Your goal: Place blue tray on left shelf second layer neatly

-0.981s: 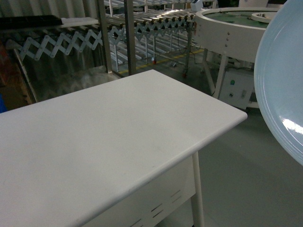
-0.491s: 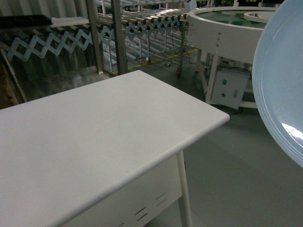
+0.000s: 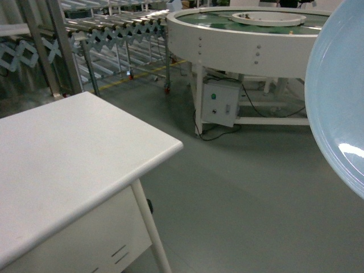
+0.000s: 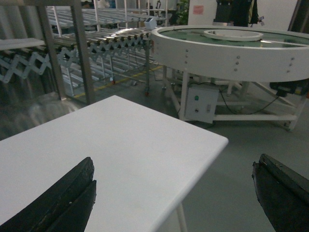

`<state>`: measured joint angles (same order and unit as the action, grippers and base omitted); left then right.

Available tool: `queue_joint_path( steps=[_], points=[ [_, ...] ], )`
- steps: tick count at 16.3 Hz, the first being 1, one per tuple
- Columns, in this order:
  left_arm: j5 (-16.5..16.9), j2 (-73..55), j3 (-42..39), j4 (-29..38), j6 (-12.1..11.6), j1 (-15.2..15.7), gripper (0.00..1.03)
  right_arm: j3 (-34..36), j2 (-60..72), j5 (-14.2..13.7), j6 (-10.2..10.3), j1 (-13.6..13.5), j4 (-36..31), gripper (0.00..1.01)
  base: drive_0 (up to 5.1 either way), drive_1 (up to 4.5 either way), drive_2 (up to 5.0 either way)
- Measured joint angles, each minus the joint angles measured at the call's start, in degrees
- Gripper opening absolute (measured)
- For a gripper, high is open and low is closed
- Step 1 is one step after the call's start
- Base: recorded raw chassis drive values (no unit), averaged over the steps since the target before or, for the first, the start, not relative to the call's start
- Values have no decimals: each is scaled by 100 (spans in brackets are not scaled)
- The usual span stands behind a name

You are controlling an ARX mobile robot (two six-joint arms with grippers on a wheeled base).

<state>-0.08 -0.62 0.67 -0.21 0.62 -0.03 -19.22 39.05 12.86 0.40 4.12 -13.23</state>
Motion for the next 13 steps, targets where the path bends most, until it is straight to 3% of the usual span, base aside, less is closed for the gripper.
queue_joint_path(
  steps=[13],
  points=[
    [9,0,0,2,0,0,98,0,9,0,2,-4,2,2,277,-238,-498]
  ],
)
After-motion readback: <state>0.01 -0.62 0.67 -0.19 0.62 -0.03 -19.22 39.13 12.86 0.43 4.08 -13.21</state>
